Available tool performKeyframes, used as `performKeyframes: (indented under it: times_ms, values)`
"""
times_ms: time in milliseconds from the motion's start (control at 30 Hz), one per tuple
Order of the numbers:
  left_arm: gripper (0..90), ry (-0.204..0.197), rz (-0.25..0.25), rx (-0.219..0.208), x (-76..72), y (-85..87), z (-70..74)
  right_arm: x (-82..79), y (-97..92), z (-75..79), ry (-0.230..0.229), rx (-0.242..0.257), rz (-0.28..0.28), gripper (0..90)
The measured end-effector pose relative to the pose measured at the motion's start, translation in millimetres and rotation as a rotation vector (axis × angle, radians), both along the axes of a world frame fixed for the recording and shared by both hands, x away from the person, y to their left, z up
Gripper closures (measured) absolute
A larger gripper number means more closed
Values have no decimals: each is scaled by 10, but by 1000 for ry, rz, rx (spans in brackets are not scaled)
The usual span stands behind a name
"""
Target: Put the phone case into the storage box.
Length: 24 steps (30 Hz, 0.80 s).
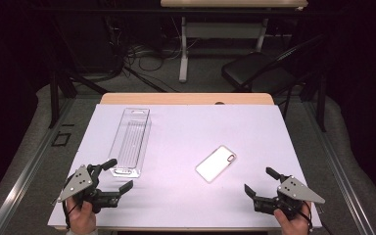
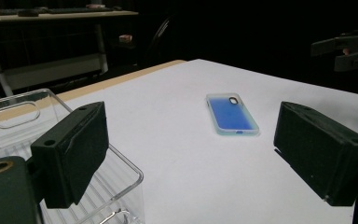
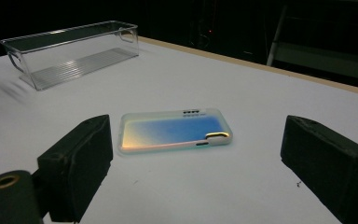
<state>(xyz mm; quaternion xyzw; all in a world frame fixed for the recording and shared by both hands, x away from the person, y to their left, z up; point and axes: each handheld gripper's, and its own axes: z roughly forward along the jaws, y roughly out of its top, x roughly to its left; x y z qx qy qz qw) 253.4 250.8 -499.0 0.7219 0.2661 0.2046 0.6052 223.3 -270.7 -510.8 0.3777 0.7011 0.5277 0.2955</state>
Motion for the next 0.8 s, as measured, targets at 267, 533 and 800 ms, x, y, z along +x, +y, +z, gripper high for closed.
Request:
performKeyframes:
  times_ms: [267,533,800]
  values:
    - [104,8,2,-3,7,4,0,1,21,16,13,-13,14,68]
    - [104,17,5,-2,-5,13,-1,47,53,29,60,-5,26,16]
    - [104,22,6,2,-30,28,4,113,81,79,115,7,49,12]
